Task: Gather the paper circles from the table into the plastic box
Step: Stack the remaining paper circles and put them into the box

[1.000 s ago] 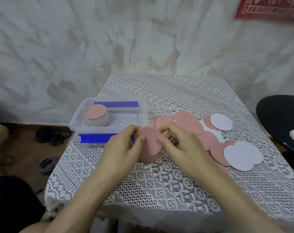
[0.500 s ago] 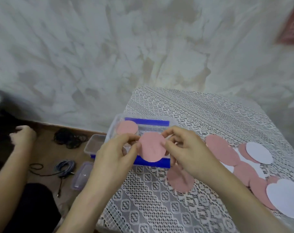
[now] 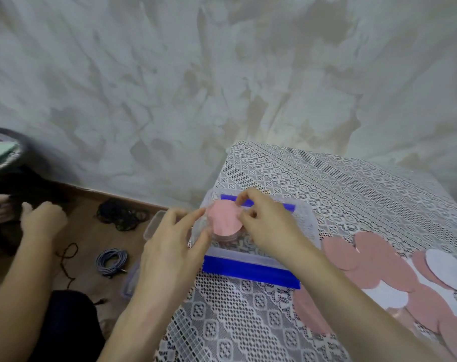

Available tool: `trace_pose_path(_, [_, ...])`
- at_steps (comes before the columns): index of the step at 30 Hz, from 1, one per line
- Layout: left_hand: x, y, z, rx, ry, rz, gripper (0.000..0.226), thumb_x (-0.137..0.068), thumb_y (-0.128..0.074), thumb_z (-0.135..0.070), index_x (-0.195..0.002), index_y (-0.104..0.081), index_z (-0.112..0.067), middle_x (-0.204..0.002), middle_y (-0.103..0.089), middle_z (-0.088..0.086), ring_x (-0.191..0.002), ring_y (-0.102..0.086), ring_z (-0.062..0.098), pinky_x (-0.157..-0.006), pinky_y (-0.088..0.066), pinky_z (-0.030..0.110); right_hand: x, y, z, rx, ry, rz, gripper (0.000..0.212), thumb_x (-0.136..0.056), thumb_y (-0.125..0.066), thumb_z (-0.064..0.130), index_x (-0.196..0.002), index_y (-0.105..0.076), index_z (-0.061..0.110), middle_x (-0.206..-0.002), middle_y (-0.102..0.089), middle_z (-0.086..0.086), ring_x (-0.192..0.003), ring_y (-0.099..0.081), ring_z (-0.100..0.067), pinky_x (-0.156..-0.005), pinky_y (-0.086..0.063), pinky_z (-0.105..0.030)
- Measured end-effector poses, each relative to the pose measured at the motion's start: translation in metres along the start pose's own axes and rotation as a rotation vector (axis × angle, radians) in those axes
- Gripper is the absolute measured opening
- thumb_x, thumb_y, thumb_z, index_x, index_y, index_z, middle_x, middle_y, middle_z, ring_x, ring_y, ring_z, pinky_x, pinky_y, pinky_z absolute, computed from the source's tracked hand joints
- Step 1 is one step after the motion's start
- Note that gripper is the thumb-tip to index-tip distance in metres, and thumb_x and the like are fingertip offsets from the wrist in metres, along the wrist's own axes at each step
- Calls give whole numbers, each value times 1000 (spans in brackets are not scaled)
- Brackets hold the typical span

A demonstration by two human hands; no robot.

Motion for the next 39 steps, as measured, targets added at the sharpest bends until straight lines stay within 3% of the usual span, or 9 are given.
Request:
trace_pose_path(4, [1, -1, 2, 17, -12, 5, 48, -95, -49, -58, -140, -53, -41, -108, -50, -20, -88, -58, 2, -71, -55, 38, 1, -1, 8, 228, 54, 28, 7, -98, -51, 34, -102, -58, 33, -68, -55, 11, -72, -57, -16, -61, -41, -32])
trace_pose_path(8, [0, 0, 1, 15, -13, 1, 47, -95, -47, -60, -139, -52, -45, -107, -49, -21, -78, -55, 0, -64, -52, 32, 5, 4, 15, 367, 67, 126, 47, -78, -64, 71, -108, -53, 37, -91, -61, 14, -90, -61, -17, -71, -48, -35])
trace_pose_path(13, [-2, -3, 5, 28, 3, 6, 43, -95, -55, -46, -138, -53, -45, -106, -49, -20, -83, -52, -3, -64, -50, 32, 2, -2, 12, 302, 77, 119, 46, -83, -73, 52, -118, -52, 32, -78, -50, 15, -83, -58, -13, -75, -52, -36])
trace_pose_path(17, [-4, -4, 8, 37, 16, 5, 44, -95, -58, -38, -138, -54, -43, -103, -50, -17, -81, -52, 1, -66, -49, 32, -4, -5, 8, 228, 94, 41, 40, -90, -72, 38, -125, -58, 29, -82, -50, 16, -78, -52, -7, -70, -43, -30])
trace_pose_path(20, [-5, -6, 9, 29, 6, 4, 44, -95, -59, -36, -138, -55, -41, -101, -49, -16, -81, -50, 0, -61, -45, 27, -5, -7, 4, 215, 115, 48, 38, -91, -71, 37, -126, -59, 29, -69, -43, 19, -65, -45, 2, -70, -39, -28])
trace_pose_path(26, [-4, -4, 8, -2, 15, 7, 44, -94, -58, -38, -137, -55, -44, -100, -49, -18, -77, -52, 1, -60, -42, 27, -6, -8, -1, 212, 117, 68, 35, -95, -67, 31, -128, -55, 27, -64, -35, 19, -59, -38, 3, -89, -52, -36])
trace_pose_path(29, [-5, -2, 2, -69, -9, 1, 43, -93, -57, -41, -135, -57, -40, -104, -50, -19, -80, -55, 6, -65, -46, 31, -2, -6, 5, 296, 155, 86, 37, -97, -62, 33, -133, -52, 27, -75, -48, 18, -74, -52, -4, -77, -49, -34])
trace_pose_path(33, [-5, -1, -11, -208, -90, -19, 40, -91, -59, -39, -131, -60, -32, -114, -56, -11, -93, -56, 14, -72, -51, 37, 14, 7, 15, 488, 198, 43, 38, -100, -52, 40, -136, -51, 25, -117, -66, 2, -108, -62, -25, -83, -53, -41])
trace_pose_path(39, [5, -16, -52, -388, -324, -63, 38, -86, -66, -38, -119, -66, -19, -108, -67, 3, -86, -60, 31, -69, -53, 41, 57, 41, 10, 680, 287, -97, 39, -102, -48, 47, -135, -55, 28, -118, -63, -1, -115, -54, -28, -90, -46, -42])
Point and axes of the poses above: each hand's wrist, its own x-axis away from the middle knuckle, its own y-axis out of the back of the hand, z = x × y, the point moved 5 cm from there along -x, towards the middle knuckle
